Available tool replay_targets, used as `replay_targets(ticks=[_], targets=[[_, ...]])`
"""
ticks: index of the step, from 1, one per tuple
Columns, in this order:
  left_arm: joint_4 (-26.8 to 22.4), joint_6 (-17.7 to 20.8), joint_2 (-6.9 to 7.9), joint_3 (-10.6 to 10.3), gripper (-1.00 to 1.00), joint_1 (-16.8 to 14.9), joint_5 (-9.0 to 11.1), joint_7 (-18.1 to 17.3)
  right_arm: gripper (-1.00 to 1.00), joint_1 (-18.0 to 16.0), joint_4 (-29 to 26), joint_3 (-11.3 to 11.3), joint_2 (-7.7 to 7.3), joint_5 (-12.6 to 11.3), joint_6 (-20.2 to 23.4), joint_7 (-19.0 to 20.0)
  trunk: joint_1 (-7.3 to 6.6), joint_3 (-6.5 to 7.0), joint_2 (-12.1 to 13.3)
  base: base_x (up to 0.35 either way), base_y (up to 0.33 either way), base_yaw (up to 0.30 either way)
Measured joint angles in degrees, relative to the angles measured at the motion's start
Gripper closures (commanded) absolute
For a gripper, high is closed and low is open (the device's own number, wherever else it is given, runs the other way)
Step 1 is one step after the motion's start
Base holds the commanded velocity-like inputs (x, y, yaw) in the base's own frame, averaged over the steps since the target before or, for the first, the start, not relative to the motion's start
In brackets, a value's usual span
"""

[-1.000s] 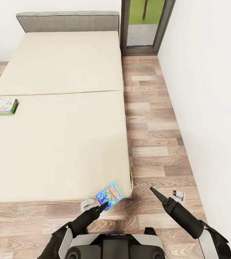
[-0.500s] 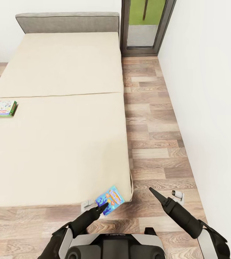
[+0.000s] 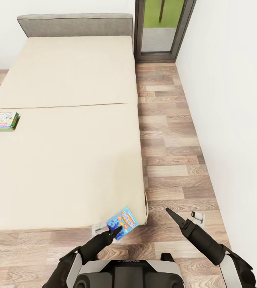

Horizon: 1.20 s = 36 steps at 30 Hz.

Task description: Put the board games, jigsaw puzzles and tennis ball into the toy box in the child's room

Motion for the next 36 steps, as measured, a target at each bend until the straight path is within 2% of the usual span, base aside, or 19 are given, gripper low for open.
replay_targets(ticks=[36], targets=[[-0.03, 0.19, -0.09, -0.36, 1.0, 0.0, 0.31, -0.11, -1.0, 0.0, 0.0, 0.01, 0.0, 0.01, -0.08, 0.0, 0.0, 0.0, 0.0, 0.0, 0.0, 0.0]])
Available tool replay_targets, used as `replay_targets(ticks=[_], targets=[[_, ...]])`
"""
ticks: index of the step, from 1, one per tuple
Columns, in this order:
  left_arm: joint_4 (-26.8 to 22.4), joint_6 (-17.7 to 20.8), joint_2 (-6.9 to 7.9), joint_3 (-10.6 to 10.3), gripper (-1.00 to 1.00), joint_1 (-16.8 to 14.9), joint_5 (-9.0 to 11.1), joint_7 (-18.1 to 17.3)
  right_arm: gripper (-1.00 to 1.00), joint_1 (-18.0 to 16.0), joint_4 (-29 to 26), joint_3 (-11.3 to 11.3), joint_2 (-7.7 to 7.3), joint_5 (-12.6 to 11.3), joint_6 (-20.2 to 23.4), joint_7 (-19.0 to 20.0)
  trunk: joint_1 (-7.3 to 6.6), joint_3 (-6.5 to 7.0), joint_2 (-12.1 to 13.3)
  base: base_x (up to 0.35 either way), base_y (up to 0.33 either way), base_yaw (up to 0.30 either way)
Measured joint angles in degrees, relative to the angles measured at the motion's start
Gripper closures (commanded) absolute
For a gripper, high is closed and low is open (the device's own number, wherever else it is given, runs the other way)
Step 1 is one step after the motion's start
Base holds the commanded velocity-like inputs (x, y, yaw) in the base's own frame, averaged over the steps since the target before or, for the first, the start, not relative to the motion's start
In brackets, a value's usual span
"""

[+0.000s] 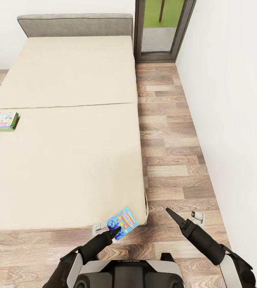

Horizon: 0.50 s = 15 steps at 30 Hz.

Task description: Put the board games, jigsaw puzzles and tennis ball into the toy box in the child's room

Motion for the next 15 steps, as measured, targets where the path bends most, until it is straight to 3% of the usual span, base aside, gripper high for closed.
replay_targets(ticks=[7, 15], targets=[[-0.01, -0.24, -0.04, -0.05, 1.0, -0.03, 0.36, -0.12, -1.0, 0.0, 0.0, 0.0, 0.0, -0.01, 0.02, 0.0, -0.87, 0.72, 1.59, 0.0, 0.0, 0.0], [-0.01, -0.22, -0.04, -0.04, 1.0, -0.03, 0.41, -0.16, -1.0, 0.0, 0.0, 0.0, 0.0, 0.0, -0.02, 0.0, -0.88, 0.72, 1.6, 0.0, 0.0, 0.0]])
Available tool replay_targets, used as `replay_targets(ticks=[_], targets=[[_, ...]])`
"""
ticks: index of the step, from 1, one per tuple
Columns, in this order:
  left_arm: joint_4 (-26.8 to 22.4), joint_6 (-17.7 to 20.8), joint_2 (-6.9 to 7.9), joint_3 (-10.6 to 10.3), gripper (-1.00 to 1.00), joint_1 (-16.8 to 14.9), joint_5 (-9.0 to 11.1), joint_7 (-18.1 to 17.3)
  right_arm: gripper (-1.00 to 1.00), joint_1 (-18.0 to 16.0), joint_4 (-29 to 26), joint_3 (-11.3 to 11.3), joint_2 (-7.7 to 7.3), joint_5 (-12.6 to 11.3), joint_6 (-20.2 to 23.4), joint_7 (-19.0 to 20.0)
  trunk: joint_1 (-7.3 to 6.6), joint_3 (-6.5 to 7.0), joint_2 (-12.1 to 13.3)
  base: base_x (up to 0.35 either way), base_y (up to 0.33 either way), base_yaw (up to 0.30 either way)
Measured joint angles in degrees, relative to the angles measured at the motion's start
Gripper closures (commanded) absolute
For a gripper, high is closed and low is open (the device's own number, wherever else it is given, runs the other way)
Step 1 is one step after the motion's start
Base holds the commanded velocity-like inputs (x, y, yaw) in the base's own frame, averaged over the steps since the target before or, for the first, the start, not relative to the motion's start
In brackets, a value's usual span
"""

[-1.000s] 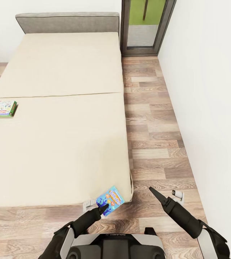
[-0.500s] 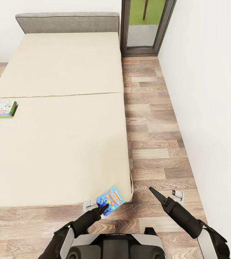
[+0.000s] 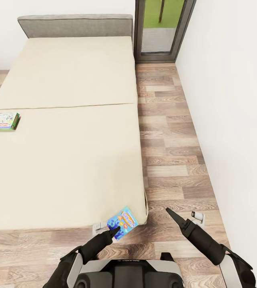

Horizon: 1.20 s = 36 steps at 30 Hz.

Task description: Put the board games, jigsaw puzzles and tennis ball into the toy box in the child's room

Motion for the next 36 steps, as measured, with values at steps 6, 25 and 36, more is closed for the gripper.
replay_targets(ticks=[6, 25, 36], targets=[[-0.01, 0.02, 0.0, 0.0, 1.0, 0.0, 0.09, -0.05, -1.0, 0.0, 0.0, 0.0, 0.0, -0.01, -0.01, 0.0, -0.65, 0.53, 1.19, 0.0, 0.0, 0.0], [0.0, -0.16, 0.09, 0.1, 1.0, -0.01, -0.08, -1.78, -1.0, 0.0, 0.08, 1.22, 0.0, 0.17, -0.01, -0.04, -3.95, 3.23, 7.21, 0.0, 0.0, 0.0], [0.0, -0.13, 0.21, 0.11, 1.0, -0.01, -0.11, -2.77, -1.0, 0.0, 0.08, 1.23, 0.0, 0.16, -0.1, -0.09, -6.36, 5.2, 11.62, 0.0, 0.0, 0.0]])
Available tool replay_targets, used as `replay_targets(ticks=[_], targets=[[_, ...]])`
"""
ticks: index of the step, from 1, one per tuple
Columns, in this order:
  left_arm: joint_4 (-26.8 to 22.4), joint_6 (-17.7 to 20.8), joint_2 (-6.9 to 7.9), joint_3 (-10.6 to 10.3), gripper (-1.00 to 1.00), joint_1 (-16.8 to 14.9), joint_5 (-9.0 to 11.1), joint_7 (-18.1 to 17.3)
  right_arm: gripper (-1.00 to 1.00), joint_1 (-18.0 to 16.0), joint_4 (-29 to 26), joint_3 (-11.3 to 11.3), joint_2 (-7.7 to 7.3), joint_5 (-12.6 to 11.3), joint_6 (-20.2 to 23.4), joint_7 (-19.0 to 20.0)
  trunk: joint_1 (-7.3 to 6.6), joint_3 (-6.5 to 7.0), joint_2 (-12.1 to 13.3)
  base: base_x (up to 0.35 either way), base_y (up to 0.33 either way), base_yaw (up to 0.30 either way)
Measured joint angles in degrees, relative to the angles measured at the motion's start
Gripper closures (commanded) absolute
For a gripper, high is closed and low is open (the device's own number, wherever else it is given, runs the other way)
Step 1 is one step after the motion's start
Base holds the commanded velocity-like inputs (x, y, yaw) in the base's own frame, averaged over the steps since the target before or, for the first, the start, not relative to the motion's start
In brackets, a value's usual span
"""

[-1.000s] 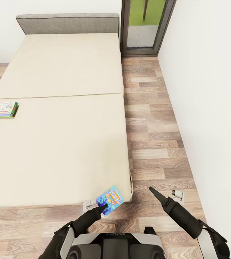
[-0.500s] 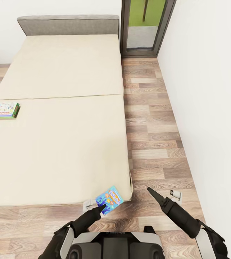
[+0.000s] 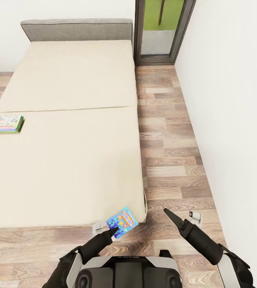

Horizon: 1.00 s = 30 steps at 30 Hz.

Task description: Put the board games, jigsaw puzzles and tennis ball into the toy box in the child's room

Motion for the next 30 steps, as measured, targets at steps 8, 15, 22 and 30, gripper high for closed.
replay_targets(ticks=[8, 15, 22, 30], targets=[[-0.34, 0.18, 0.18, -0.06, 1.0, 0.0, -0.01, -0.57, -1.0, 0.0, 0.0, 0.0, 0.0, -0.07, 0.0, 0.03, -1.76, 1.44, 3.21, 0.0, 0.0, 0.0], [-0.5, 0.46, 0.26, -0.08, 1.0, -0.02, -0.05, -4.24, -1.0, 0.0, -0.05, 0.0, -0.05, -0.08, 0.0, 0.08, -3.3, 2.7, 6.02, 0.0, 0.0, 0.0], [-1.23, 1.52, 0.91, -0.05, 1.0, -0.14, -0.13, -8.11, -1.0, 0.0, -0.08, 0.0, -0.08, -0.09, 0.0, 0.14, -4.84, 3.95, 8.83, 0.0, 0.0, 0.0], [-7.52, 10.07, 3.64, -0.17, 1.0, -0.12, -0.07, -9.36, -1.0, 0.0, -0.08, -0.16, -0.37, -0.35, 0.07, 0.17, -6.6, 5.39, 12.04, 0.0, 0.0, 0.0]])
